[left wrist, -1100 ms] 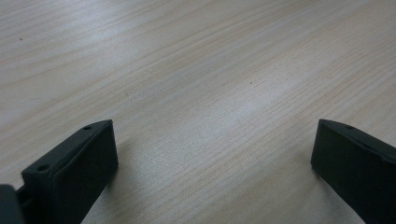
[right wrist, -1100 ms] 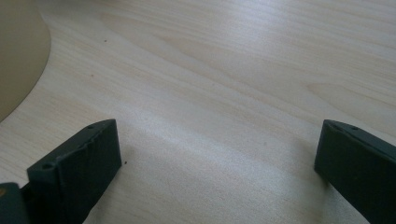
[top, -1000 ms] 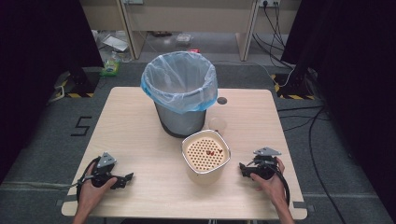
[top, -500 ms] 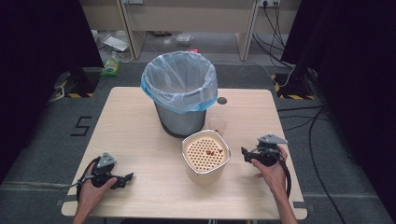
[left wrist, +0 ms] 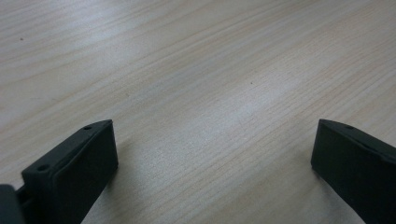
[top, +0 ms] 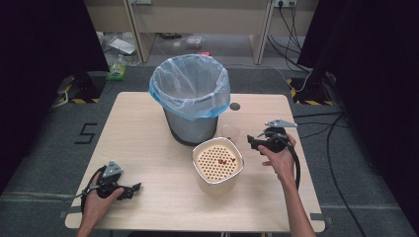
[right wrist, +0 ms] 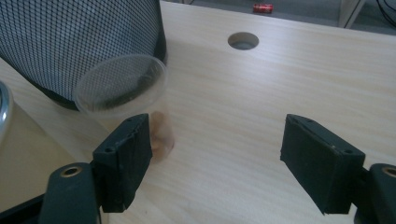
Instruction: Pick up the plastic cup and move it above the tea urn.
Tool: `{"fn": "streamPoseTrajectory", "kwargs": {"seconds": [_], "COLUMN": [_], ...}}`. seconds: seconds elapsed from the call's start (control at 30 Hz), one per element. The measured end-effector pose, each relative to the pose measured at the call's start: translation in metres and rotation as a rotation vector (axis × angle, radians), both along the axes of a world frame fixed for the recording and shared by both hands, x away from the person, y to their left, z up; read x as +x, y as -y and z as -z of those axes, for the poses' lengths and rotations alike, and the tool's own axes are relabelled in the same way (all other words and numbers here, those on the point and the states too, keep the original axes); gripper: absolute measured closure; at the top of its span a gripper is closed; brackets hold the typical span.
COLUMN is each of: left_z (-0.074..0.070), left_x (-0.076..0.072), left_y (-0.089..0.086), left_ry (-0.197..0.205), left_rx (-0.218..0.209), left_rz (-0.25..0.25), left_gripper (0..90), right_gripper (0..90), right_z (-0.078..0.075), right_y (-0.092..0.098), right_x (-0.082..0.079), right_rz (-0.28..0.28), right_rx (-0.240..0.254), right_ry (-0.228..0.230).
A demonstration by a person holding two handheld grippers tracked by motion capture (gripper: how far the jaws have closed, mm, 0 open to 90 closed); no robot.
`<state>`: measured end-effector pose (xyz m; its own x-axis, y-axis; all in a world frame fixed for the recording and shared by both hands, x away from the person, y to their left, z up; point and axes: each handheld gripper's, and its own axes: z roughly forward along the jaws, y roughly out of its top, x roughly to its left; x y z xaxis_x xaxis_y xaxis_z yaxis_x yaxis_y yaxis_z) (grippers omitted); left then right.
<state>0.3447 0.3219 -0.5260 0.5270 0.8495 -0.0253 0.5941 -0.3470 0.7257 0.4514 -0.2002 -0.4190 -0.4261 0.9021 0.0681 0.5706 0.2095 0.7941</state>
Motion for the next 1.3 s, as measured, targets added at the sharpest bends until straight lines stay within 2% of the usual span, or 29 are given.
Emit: {"fn": "streamPoseTrajectory", "kwargs": {"seconds": [0.2,0.5,0.63,0.77,0.9,0.97,1.1,1.17,1.23,1.3], "left_z": [0.0,0.0,0.0,0.0,0.0,0.0,0.0,0.0,0.0,0.0], "left_x": [0.0,0.0,0.0,0.0,0.0,0.0,0.0,0.0,0.0,0.0], "left_y": [0.0,0.0,0.0,0.0,0.0,0.0,0.0,0.0,0.0,0.0], "left_ry": [0.0,-0.001,0.0,0.0,-0.001,-0.001,-0.001,-0.001,-0.001,0.0], "left_rx": [0.0,0.0,0.0,0.001,0.001,0.001,0.001,0.001,0.001,0.0], "left_rz": [0.0,-0.001,-0.001,0.0,0.0,-0.001,-0.001,-0.001,-0.001,-0.001], "left_gripper": [0.0,0.0,0.0,0.0,0.0,0.0,0.0,0.0,0.0,0.0], "right_gripper": [38.1,54.2,60.8,67.3,77.8,80.4,83.2,85.6,85.9,85.7], "right_z": [-0.006,-0.001,0.004,0.011,0.014,0.014,0.011,0.007,0.002,-0.004], "right_y": [-0.021,-0.046,-0.053,-0.057,-0.057,-0.056,-0.054,-0.052,-0.049,-0.046], "right_x": [0.019,0.043,0.052,0.059,0.06,0.058,0.051,0.046,0.041,0.035], "right_rz": [-0.054,-0.116,-0.131,-0.142,-0.16,-0.173,-0.199,-0.206,-0.191,-0.183], "right_rx": [-0.033,-0.091,-0.115,-0.169,-0.185,-0.183,-0.183,-0.18,-0.209,-0.213], "right_ry": [-0.028,-0.085,-0.117,-0.16,-0.166,-0.16,-0.113,-0.078,-0.024,0.02]}}
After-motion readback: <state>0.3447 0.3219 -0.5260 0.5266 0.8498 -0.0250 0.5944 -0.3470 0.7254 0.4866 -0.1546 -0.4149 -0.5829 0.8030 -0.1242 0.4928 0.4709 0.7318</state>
